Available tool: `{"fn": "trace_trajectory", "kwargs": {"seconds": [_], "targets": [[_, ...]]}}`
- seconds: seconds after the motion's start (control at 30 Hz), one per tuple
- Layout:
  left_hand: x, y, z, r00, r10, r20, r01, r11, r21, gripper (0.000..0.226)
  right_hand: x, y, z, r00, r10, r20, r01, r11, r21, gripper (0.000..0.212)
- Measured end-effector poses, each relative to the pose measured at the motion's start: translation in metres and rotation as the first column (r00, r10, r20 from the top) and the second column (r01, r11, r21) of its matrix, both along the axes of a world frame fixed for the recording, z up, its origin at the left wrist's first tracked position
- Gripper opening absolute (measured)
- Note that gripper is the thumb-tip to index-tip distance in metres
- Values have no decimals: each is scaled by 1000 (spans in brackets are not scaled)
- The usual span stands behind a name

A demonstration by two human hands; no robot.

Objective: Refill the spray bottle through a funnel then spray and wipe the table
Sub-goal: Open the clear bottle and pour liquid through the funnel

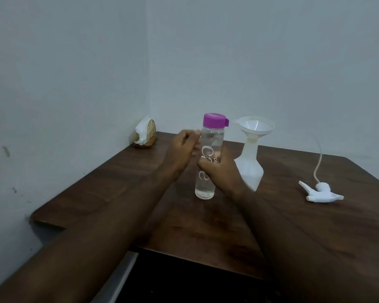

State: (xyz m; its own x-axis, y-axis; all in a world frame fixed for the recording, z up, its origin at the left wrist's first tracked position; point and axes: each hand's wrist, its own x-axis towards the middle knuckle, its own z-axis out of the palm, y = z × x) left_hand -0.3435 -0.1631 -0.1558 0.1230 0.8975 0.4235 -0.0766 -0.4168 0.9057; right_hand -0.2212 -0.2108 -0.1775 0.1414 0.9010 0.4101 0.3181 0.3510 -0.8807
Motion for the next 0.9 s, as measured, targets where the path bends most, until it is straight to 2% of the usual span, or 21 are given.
{"fn": "trace_trajectory", "kwargs": {"seconds": [0.03, 0.1, 0.2, 0.27, 0.33, 0.47, 0.57, 0.7, 0.9], "targets": [[2, 0, 14, 997, -62, 48, 61, 998, 19, 30, 1, 1, -2, 998, 51, -33, -52, 999, -17, 31], [4, 0, 43, 980, -194, 39, 192, 980, 49, 47, 3, 6, -6, 986, 117, -119, -124, 991, -53, 39], [9, 4, 67, 922, -379, -80, 384, 922, 57, 47, 6, 14, -8, 957, 189, -221, -214, 972, -94, 22], [15, 4, 79, 882, -428, -196, 446, 893, 61, 38, 9, 15, -7, 942, 226, -250, -263, 956, -127, 12], [20, 5, 80, 881, -401, -250, 429, 901, 67, 24, 12, 15, -8, 942, 230, -244, -271, 951, -146, 10], [27, 6, 70, 942, -276, -190, 304, 943, 136, 13, 6, 13, -13, 958, 163, -235, -183, 981, -65, 13], [32, 3, 66, 964, -187, -187, 225, 952, 206, 12, 3, 12, -15, 971, 114, -210, -121, 993, -17, 11], [34, -2, 65, 979, -111, -173, 149, 963, 223, 14, 0, 10, -16, 980, 65, -186, -68, 998, -8, 7], [38, -8, 66, 987, -13, -161, 49, 973, 223, 11, -1, 10, -18, 988, 28, -152, -30, 999, -12, 17]]}}
